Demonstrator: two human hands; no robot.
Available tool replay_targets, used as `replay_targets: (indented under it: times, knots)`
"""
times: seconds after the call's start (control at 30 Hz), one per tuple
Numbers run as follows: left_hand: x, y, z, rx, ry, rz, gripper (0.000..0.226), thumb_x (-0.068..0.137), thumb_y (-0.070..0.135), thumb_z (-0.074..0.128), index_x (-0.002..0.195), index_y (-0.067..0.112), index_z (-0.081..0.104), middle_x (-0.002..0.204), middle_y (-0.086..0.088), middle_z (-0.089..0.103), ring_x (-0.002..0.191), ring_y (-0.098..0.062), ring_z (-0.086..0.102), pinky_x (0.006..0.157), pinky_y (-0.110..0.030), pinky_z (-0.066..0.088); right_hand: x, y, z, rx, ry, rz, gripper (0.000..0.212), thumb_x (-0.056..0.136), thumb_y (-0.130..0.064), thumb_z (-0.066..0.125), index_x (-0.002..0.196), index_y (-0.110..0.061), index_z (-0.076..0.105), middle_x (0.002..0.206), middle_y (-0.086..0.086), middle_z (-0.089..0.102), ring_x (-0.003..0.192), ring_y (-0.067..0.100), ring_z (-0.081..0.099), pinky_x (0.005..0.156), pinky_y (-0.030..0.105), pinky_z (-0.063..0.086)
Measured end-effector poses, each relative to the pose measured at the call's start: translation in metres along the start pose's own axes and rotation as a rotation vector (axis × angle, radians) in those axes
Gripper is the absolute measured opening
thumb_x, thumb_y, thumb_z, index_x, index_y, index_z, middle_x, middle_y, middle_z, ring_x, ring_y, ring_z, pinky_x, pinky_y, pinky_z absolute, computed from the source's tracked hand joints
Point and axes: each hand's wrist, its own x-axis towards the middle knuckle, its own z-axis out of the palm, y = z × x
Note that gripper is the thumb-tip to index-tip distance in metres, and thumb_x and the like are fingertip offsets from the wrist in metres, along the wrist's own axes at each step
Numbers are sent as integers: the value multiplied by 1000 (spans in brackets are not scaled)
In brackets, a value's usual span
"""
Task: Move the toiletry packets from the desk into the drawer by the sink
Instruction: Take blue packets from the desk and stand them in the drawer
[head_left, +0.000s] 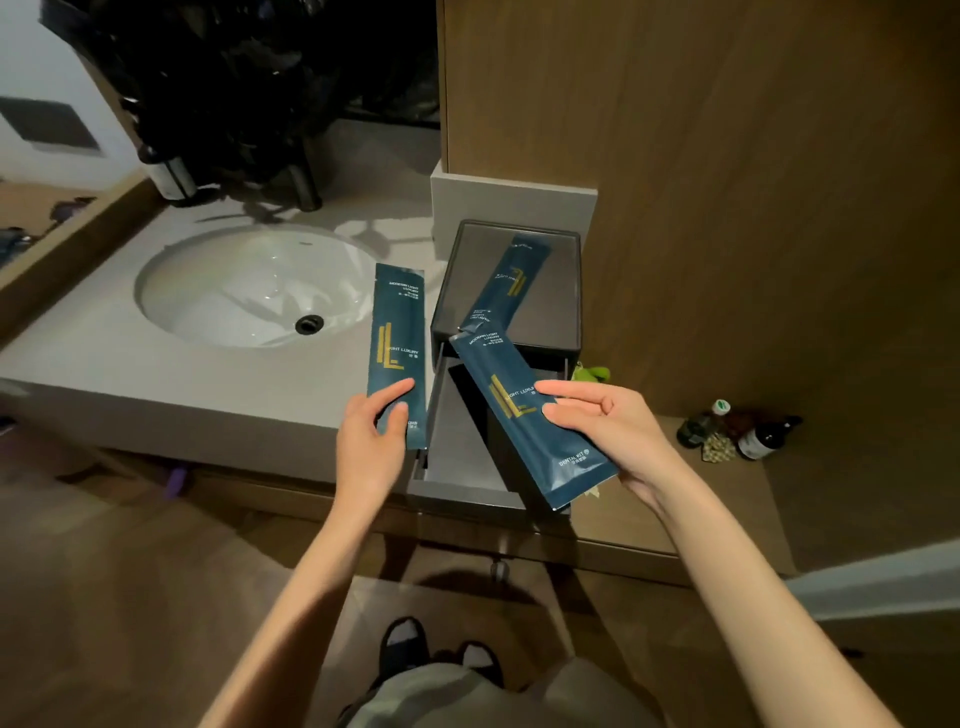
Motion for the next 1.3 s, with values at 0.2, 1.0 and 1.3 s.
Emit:
replay_targets:
  times: [0.2, 1.0, 1.3]
  knots:
    - [-20, -16, -1, 121, 47, -76, 30, 97, 19, 51, 125, 19, 61, 116, -10, 52, 110, -22, 52, 91, -27, 39, -7, 2, -7, -43, -93, 67, 22, 82, -9, 70, 96, -24, 76, 83, -9, 77, 70, 5, 72, 53, 15, 51]
    - [26, -37, -5, 93, -232, -155, 45, 79, 21, 77, 121, 21, 64, 124, -7, 56, 107, -26, 62, 85, -33, 56, 79, 63, 87, -58, 209, 197, 31, 84, 8, 57, 92, -20, 66, 109, 15, 66, 103, 28, 64, 81, 38, 58]
    - [28, -45, -5, 66, -263, -156, 47, 79, 24, 76, 123, 26, 62, 117, -3, 53, 102, -24, 63, 82, -31, 58, 78, 57, 74, -695, 48, -108, 78, 78, -5, 75, 145, -20, 38, 126, 9, 54, 85, 20, 60, 84, 21, 45]
